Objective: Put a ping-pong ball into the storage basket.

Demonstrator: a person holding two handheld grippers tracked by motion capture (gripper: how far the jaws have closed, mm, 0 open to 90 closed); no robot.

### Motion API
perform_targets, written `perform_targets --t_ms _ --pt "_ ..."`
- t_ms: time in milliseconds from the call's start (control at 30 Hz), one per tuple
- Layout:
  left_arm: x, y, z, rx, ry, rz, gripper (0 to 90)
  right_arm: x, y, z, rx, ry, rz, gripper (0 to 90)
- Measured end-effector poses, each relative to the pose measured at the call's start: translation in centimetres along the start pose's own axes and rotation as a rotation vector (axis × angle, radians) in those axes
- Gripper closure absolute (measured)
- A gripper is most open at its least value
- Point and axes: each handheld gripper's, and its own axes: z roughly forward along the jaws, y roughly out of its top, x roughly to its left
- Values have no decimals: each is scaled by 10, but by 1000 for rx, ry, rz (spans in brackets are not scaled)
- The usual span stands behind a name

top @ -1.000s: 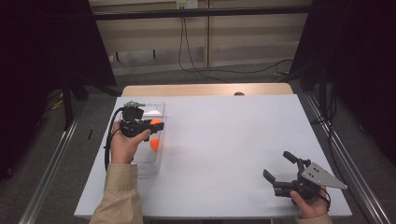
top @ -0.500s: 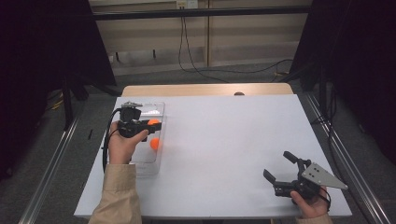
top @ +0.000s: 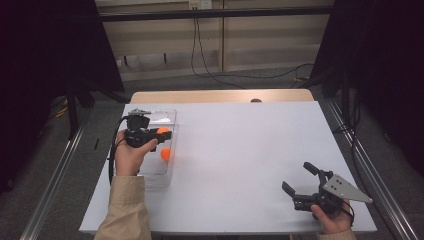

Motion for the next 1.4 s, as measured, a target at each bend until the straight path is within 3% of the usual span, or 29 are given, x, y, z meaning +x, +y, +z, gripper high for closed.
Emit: perform_targets --t_ms 1400 --pt "12 -7 -4 -16 40 -9 511 1 0 0 -1 3 -4 19"
